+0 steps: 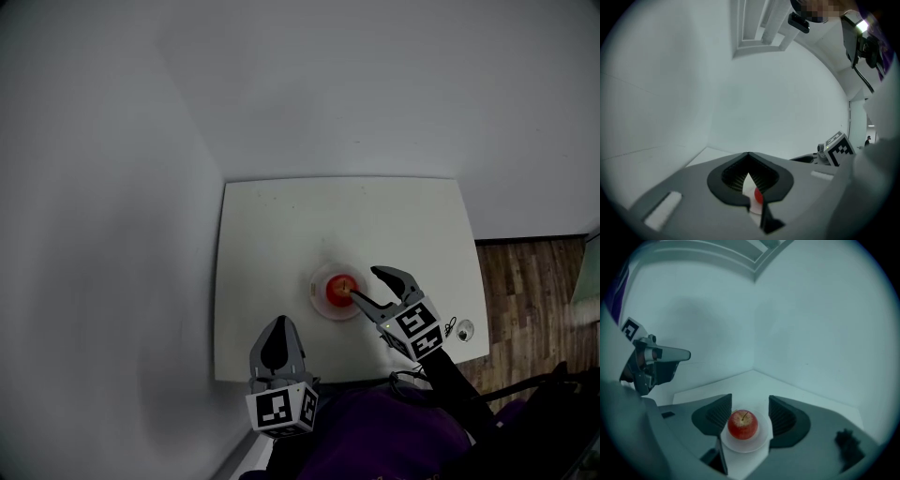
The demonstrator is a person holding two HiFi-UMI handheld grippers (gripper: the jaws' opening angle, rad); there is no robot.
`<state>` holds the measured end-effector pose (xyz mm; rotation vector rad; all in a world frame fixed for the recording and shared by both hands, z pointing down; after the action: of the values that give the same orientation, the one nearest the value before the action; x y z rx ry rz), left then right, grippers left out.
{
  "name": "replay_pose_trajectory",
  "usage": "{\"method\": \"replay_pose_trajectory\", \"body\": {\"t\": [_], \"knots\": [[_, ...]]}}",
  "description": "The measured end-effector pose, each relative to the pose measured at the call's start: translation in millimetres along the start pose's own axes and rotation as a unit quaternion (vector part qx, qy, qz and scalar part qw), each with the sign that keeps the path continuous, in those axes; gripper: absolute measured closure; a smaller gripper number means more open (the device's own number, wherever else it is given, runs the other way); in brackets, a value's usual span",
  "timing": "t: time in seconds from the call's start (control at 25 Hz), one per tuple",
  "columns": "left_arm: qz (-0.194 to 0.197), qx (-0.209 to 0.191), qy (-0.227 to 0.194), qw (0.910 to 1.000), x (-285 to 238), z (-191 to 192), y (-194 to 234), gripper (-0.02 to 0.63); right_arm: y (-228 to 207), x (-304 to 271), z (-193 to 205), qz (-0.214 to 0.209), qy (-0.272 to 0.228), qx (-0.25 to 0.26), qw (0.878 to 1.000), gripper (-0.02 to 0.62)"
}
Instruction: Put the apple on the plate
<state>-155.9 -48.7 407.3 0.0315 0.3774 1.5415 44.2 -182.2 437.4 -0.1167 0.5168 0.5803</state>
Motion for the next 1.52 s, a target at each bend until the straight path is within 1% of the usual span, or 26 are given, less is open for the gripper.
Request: {"method": "replay_pose_trajectory", "body": {"t": [0.08, 0.12, 0.16, 0.32, 0.48, 0.8, 1.16, 1.52], "knots": [[0.011, -0.004, 0.003, 0.9999, -2.4, -0.7, -4.8, 0.600, -2.5, 12.3, -5.0, 0.022, -0.018, 0.001, 1.000, 0.402], [0.017, -0.006, 0.004, 0.9998, -3.5, -1.0, -7.2, 0.600, -3.9, 18.4, -7.4, 0.035, -0.028, 0.000, 0.999, 0.478], [0.022, -0.007, 0.004, 0.9997, -4.7, -1.0, -9.7, 0.600, -5.4, 24.0, -9.5, 0.046, -0.037, -0.002, 0.998, 0.536], [0.043, -0.015, 0.006, 0.9990, -10.1, 0.9, -20.1, 0.600, -10.0, 40.7, -13.7, 0.072, -0.055, -0.001, 0.996, 0.579], [0.057, -0.016, 0.005, 0.9982, -12.5, -0.4, -31.9, 0.600, -12.0, 54.6, -12.1, 0.090, -0.063, 0.002, 0.994, 0.584], [0.071, -0.022, 0.008, 0.9972, -12.1, 0.9, -46.2, 0.600, -17.0, 73.5, -6.4, 0.107, -0.073, -0.008, 0.991, 0.586], [0.075, -0.025, 0.008, 0.9968, -12.5, 0.6, -53.3, 0.600, -20.8, 81.4, -6.0, 0.109, -0.077, -0.005, 0.991, 0.586], [0.075, -0.026, 0.009, 0.9968, -10.1, 2.0, -50.7, 0.600, -17.6, 81.8, -8.6, 0.107, -0.083, 0.000, 0.991, 0.586]]}}
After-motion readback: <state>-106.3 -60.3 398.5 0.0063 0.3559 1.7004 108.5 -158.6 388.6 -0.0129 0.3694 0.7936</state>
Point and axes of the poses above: the fingertips, and each gripper's own axes: x backward along the fingers, y to its left, z out of its underside, the point moved 9 cm from there along x, backward along the fingers, and after that the axes turned 1 degree about x, right-handed, at the moved point
